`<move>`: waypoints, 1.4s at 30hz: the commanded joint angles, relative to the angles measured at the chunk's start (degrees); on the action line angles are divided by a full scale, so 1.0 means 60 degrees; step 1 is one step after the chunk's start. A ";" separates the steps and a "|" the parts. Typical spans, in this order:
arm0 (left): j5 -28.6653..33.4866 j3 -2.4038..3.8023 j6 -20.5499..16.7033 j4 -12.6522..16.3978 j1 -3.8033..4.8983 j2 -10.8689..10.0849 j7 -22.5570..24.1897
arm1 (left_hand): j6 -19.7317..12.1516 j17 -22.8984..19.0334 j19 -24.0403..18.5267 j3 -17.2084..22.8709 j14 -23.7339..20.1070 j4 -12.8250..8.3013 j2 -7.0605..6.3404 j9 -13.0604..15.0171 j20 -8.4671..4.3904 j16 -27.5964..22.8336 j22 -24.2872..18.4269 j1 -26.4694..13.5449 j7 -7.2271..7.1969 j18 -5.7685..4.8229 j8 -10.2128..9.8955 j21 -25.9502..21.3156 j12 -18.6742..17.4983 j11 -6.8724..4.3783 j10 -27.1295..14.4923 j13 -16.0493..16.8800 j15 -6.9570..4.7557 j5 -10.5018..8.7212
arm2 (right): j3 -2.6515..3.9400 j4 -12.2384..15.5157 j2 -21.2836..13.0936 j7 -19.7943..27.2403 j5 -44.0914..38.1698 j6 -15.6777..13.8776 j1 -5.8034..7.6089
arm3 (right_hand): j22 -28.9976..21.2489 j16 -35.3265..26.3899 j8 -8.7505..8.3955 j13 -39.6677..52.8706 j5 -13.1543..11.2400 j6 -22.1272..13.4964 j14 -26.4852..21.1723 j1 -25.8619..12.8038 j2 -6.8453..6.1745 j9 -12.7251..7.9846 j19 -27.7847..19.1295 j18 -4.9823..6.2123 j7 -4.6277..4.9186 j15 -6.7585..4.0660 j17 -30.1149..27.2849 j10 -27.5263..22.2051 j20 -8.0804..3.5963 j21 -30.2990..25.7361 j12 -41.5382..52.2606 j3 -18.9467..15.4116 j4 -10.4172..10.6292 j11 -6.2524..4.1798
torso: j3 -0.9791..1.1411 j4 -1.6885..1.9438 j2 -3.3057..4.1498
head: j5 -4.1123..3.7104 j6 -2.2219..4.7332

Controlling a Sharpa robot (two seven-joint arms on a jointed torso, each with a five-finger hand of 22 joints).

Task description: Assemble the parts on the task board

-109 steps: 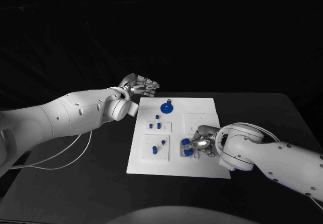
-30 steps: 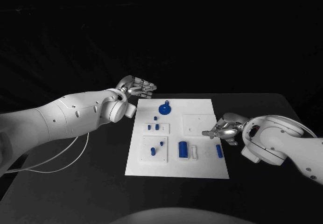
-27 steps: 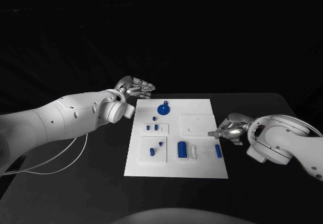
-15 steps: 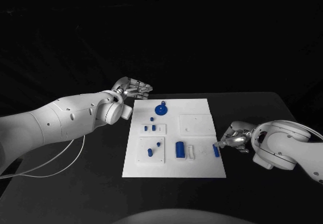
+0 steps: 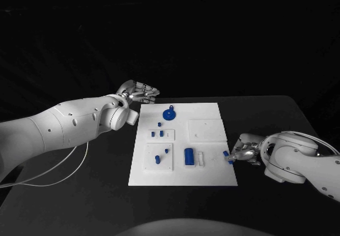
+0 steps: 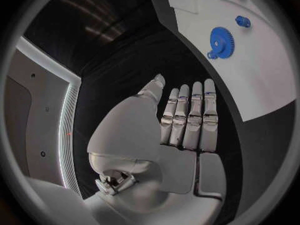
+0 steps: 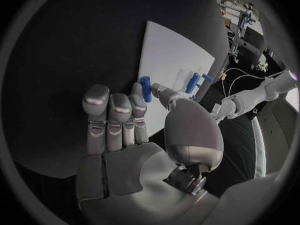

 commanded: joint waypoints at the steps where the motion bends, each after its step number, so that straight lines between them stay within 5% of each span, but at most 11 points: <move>1: 0.0044 0.0004 0.0066 0.0021 -0.0008 0.0007 0.0033 | -0.0075 0.0016 0.0037 -0.0042 -0.0013 0.0051 0.0041 0.0008 0.0008 -0.0031 -0.0015 -0.0054 -0.0006 0.0093 0.0002 -0.0033 -0.0024 0.0010 -0.0023 -0.0004 0.0045 -0.0054 | -0.0008 0.0000 0.0037 -0.0053 -0.0381 0.0178 -0.0031 | 0.0142 0.0029 0.0012 -0.0017 -0.0063 0.0006 -0.0020 -0.0129 -0.0003 0.0014 0.0547 -0.0098 -0.0034 -0.0060 0.0005 0.0013 -0.0048 0.0005 -0.0009 0.0011 -0.0029 -0.0056 | -0.0005 -0.0002 -0.0005 | 0.0017 -0.0021; 15: 0.0044 0.0003 0.0080 0.0015 -0.0008 0.0001 0.0025 | -0.0075 0.0016 0.0037 -0.0042 -0.0013 0.0051 0.0041 0.0008 0.0008 -0.0031 -0.0015 -0.0054 -0.0006 0.0093 0.0002 -0.0033 -0.0024 0.0010 -0.0023 -0.0004 0.0045 -0.0054 | -0.0042 -0.0008 0.0308 -0.0065 -0.1025 0.0150 -0.0065 | 0.0151 0.0023 0.0011 -0.0026 -0.0072 -0.0003 -0.0022 -0.0078 0.0014 0.0032 0.0548 -0.0108 -0.0043 -0.0064 0.0004 0.0010 -0.0050 0.0009 -0.0010 0.0209 -0.0103 -0.0064 | -0.0008 0.0001 -0.0005 | 0.0060 -0.0046; 24: 0.0044 0.0003 0.0080 0.0015 -0.0008 0.0001 0.0018 | -0.0075 0.0016 0.0037 -0.0042 -0.0013 0.0051 0.0041 0.0008 0.0008 -0.0031 -0.0015 -0.0054 -0.0006 0.0093 0.0002 -0.0033 -0.0024 0.0010 -0.0023 -0.0004 0.0045 -0.0054 | -0.0340 -0.0156 0.0475 -0.0083 -0.1494 0.0361 -0.0067 | 0.0169 0.0001 0.0022 -0.0041 0.1658 -0.0081 -0.0030 -0.0060 0.0213 0.0084 0.0544 -0.0139 -0.0076 -0.0093 0.0000 -0.0028 -0.0079 -0.0005 -0.0048 0.0987 -0.1024 -0.0098 | -0.0012 0.0007 -0.0007 | 0.0075 -0.0052; 31: 0.0044 0.0003 0.0082 0.0019 -0.0008 -0.0006 0.0015 | -0.0075 0.0016 0.0037 -0.0042 -0.0013 0.0051 0.0041 0.0008 0.0008 -0.0031 -0.0015 -0.0054 -0.0006 0.0093 0.0002 -0.0033 -0.0024 0.0010 -0.0023 -0.0004 0.0045 -0.0054 | -0.0543 -0.0274 0.0610 -0.0085 -0.1552 0.0529 -0.0066 | 0.0194 -0.0005 0.0019 -0.0050 0.2065 -0.0117 -0.0034 -0.0237 0.0354 0.0223 0.0544 -0.0144 -0.0076 -0.0091 0.0010 -0.0042 -0.0080 -0.0017 -0.0071 0.1096 -0.1471 -0.0101 | -0.0005 0.0000 -0.0006 | 0.0088 -0.0071; 36: 0.0044 0.0003 0.0100 0.0020 -0.0008 -0.0005 0.0001 | -0.0075 0.0016 0.0037 -0.0042 -0.0013 0.0051 0.0041 0.0008 0.0008 -0.0031 -0.0015 -0.0054 -0.0006 0.0093 0.0002 -0.0033 -0.0024 0.0010 -0.0023 -0.0004 0.0045 -0.0054 | -0.0606 -0.0302 0.0654 -0.0083 -0.1460 0.0588 -0.0066 | 0.0208 -0.0017 0.0040 -0.0079 0.2702 -0.0181 -0.0040 -0.0203 0.0500 0.0428 0.0543 -0.0142 -0.0045 -0.0094 0.0012 -0.0049 -0.0083 -0.0029 -0.0113 0.1226 -0.1757 -0.0094 | -0.0004 -0.0008 -0.0003 | 0.0079 -0.0084; 42: 0.0043 0.0003 0.0114 0.0026 -0.0008 -0.0004 -0.0008 | -0.0080 0.0017 0.0040 -0.0040 -0.0003 0.0083 0.0056 0.0006 0.0005 -0.0030 -0.0037 -0.0045 -0.0007 0.0092 -0.0001 -0.0022 -0.0022 0.0005 -0.0009 -0.0003 0.0041 -0.0051 | -0.0631 -0.0292 0.0672 -0.0068 -0.0905 0.0436 -0.0066 | 0.0265 -0.0041 0.0037 -0.0103 0.3480 -0.0256 -0.0052 -0.0439 0.0872 0.1098 0.0544 -0.0104 0.0149 -0.0076 0.0019 -0.0064 -0.0071 -0.0018 -0.0168 0.1991 -0.2317 -0.0054 | 0.0000 -0.0007 -0.0003 | 0.0085 -0.0094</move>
